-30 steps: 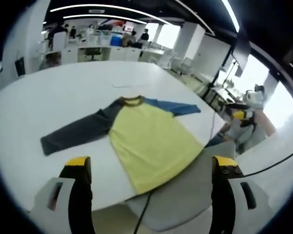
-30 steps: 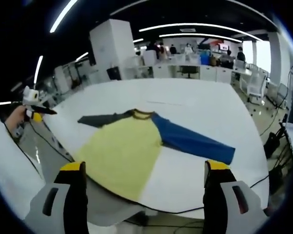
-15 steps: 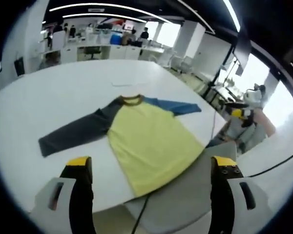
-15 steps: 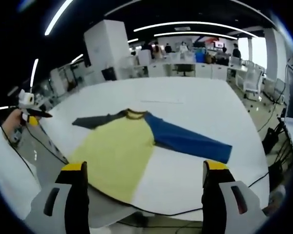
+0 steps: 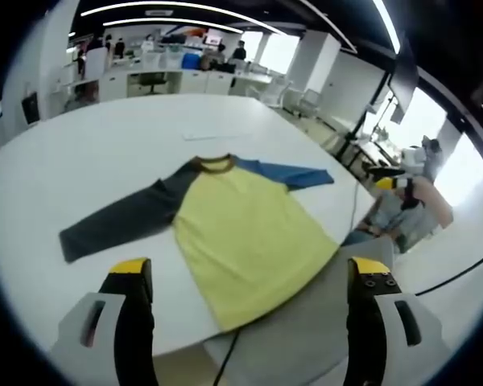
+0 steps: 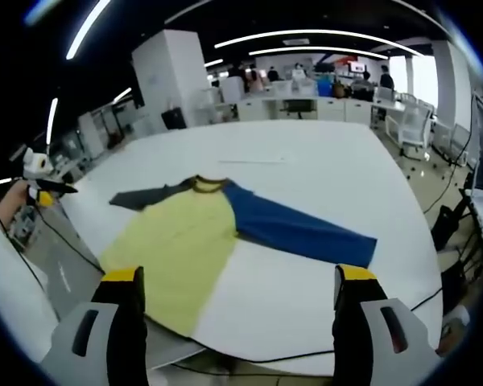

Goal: Fold the garment on the visible template until the final outline fits inside the template.

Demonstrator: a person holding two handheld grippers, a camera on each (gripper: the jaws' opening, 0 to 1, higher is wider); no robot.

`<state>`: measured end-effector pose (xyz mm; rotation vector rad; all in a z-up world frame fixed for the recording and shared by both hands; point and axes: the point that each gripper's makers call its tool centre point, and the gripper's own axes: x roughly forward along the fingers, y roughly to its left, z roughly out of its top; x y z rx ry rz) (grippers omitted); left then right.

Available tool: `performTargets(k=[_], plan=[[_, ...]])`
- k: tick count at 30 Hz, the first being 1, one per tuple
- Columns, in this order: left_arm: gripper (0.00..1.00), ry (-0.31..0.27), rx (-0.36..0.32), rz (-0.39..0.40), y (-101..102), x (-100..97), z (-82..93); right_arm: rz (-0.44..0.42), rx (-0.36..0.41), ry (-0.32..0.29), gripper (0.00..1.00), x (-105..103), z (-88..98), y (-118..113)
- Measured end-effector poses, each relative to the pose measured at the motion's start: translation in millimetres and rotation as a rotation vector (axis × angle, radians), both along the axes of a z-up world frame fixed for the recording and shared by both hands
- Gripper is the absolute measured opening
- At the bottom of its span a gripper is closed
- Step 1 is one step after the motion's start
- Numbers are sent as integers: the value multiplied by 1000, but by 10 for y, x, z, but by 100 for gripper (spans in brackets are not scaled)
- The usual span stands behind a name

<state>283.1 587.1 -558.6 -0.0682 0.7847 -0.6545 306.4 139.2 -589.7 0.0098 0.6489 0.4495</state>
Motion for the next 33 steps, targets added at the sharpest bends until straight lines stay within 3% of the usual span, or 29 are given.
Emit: performTargets(k=[21, 33], plan=[[98, 30, 12, -6, -174, 155, -113, -61, 0, 56, 89, 399, -456, -492], [98, 56, 26, -21, -249, 240, -181, -137, -5, 41, 77, 660, -595, -804]])
